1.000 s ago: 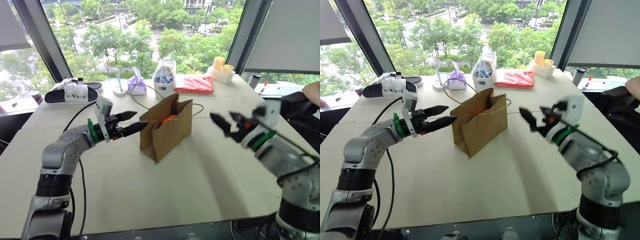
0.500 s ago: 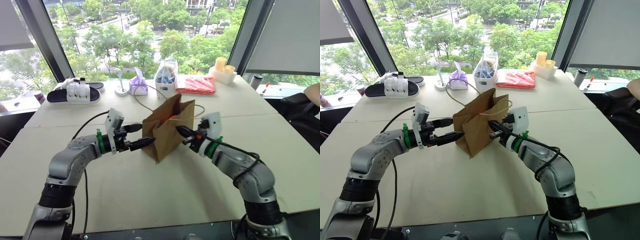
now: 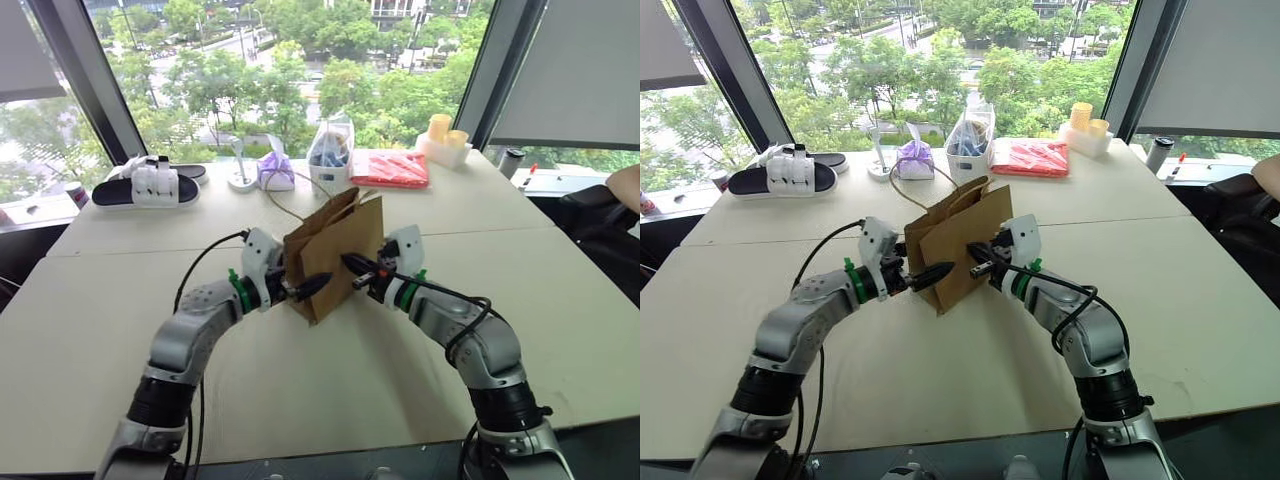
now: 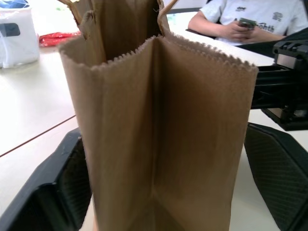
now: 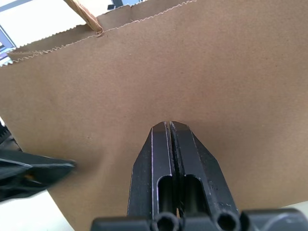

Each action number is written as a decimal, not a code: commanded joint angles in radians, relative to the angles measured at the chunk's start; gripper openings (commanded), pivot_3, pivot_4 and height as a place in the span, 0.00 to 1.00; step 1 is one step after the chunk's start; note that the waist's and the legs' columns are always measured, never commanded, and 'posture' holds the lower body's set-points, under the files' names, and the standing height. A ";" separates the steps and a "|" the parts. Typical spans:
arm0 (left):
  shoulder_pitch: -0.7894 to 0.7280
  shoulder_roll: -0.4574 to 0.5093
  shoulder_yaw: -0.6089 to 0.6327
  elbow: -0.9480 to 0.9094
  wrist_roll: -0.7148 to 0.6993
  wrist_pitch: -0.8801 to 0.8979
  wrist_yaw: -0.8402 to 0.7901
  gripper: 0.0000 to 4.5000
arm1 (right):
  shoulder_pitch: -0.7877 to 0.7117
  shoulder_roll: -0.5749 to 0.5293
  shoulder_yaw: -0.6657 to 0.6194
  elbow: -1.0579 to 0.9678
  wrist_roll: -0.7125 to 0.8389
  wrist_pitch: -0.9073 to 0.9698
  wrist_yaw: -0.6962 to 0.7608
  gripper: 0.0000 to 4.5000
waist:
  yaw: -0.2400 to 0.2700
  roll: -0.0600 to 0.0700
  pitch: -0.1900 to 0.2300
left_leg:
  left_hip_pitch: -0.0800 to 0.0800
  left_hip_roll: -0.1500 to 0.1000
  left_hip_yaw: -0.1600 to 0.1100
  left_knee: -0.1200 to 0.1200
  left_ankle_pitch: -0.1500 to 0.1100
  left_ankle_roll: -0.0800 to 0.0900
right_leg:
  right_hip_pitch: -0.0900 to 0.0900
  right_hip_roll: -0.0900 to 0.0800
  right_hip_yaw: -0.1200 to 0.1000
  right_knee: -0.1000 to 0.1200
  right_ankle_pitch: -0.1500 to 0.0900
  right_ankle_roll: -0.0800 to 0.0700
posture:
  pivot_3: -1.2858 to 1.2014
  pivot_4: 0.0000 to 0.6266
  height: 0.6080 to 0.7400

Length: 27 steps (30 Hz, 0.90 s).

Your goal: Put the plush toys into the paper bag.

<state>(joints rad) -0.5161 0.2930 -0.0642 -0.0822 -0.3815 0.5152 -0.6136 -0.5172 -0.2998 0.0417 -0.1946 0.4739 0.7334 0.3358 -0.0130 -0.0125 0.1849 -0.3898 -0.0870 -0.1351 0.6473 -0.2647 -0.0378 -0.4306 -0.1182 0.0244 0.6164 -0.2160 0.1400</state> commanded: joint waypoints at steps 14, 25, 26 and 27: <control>-0.201 0.058 0.091 0.219 -0.171 -0.006 -0.319 0.03 | 0.224 -0.210 -0.365 -0.487 0.215 0.278 -0.018 0.00 | 0.007 0.000 0.000 | -0.001 0.000 0.000 0.001 0.000 0.000 | 0.001 0.000 -0.001 -0.001 0.000 0.000 | 0.52 0.24 1.00; -0.612 0.040 -0.013 1.049 0.021 -0.322 -0.882 0.03 | 0.433 -0.356 -0.695 -0.638 0.497 0.384 -0.044 0.00 | -0.001 -0.001 0.000 | 0.000 0.000 0.001 0.002 -0.002 0.004 | 0.003 0.000 -0.002 -0.002 0.000 0.000 | 0.52 0.24 1.00; -0.627 0.033 -0.014 1.089 0.040 -0.355 -0.895 0.03 | 0.441 -0.362 -0.702 -0.639 0.508 0.381 -0.052 0.00 | 0.000 -0.001 0.000 | 0.000 0.000 0.001 0.002 -0.002 0.004 | 0.003 0.000 -0.002 -0.002 0.000 0.000 | 0.52 0.24 1.00; -0.645 0.020 -0.011 1.140 0.059 -0.391 -0.908 0.03 | 0.450 -0.363 -0.716 -0.646 0.524 0.375 -0.067 0.00 | -0.001 -0.001 0.000 | 0.000 0.000 0.001 0.002 -0.002 0.004 | 0.003 0.000 -0.002 -0.002 0.000 0.001 | 0.52 0.24 1.00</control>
<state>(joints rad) -1.1150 0.3174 -0.0787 1.0056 -0.3519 0.1970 -1.4875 -0.0721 -0.6494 -0.6301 -0.8015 0.9608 1.1272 0.2884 -0.0139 -0.0132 0.1852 -0.3898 -0.0870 -0.1337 0.6490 -0.2669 -0.0335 -0.4274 -0.1184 0.0224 0.6143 -0.2161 0.1406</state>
